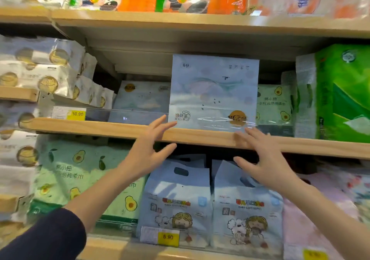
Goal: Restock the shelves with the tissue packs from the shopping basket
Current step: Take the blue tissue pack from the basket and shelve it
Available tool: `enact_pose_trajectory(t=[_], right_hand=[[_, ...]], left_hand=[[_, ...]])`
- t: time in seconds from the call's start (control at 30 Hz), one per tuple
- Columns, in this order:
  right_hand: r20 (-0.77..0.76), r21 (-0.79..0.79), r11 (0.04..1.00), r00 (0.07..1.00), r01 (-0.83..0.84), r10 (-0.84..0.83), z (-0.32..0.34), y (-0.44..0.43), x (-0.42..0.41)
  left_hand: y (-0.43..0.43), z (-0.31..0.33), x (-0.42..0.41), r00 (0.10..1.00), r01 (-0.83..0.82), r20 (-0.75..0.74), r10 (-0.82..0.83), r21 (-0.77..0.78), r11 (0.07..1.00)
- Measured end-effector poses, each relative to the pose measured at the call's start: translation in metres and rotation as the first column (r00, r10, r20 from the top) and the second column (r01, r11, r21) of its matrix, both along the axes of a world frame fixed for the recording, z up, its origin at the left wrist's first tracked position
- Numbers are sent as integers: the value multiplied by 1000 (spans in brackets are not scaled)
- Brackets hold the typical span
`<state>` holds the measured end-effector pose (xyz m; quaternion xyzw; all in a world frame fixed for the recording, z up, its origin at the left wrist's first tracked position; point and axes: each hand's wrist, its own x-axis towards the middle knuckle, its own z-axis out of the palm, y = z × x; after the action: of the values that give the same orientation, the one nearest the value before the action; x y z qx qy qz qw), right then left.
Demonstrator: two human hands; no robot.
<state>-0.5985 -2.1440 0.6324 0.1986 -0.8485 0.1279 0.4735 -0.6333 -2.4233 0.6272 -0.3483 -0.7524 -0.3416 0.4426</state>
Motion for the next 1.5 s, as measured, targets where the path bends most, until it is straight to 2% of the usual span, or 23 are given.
enact_pose_trajectory(t=[0.1,0.27,0.43,0.6,0.77,0.93,1.03,1.2,1.3,1.5], right_hand=[[63,-38,996,995,-80,82,-48,-11,14],[224,-147,972,951,-183,213,-144,-17,32],[389,-233,963,894,-139,223,-250,0,45],[552,-233,971,816,-50,174,-363,28,60],[694,-264,964,691,-15,201,-463,52,93],[790,-290,956,576,50,210,-575,60,126],[833,-282,955,517,88,198,-634,64,140],[900,-266,953,390,143,193,-723,70,148],[926,-235,952,343,194,159,-774,76,150],[965,-220,922,208,317,159,-878,92,167]], left_hand=[[2,-54,8,998,41,42,-44,52,998],[9,-157,18,980,55,191,-62,39,998],[10,-265,28,918,73,388,-80,33,997],[22,-381,44,837,72,540,-89,52,996],[39,-496,80,715,39,691,-107,113,993],[42,-611,115,600,-31,799,-42,75,997],[48,-668,134,493,-28,868,-63,88,996],[63,-755,149,384,-53,923,-21,45,998],[71,-803,156,335,-51,942,-21,40,998],[89,-899,172,187,-38,979,80,-74,997]])
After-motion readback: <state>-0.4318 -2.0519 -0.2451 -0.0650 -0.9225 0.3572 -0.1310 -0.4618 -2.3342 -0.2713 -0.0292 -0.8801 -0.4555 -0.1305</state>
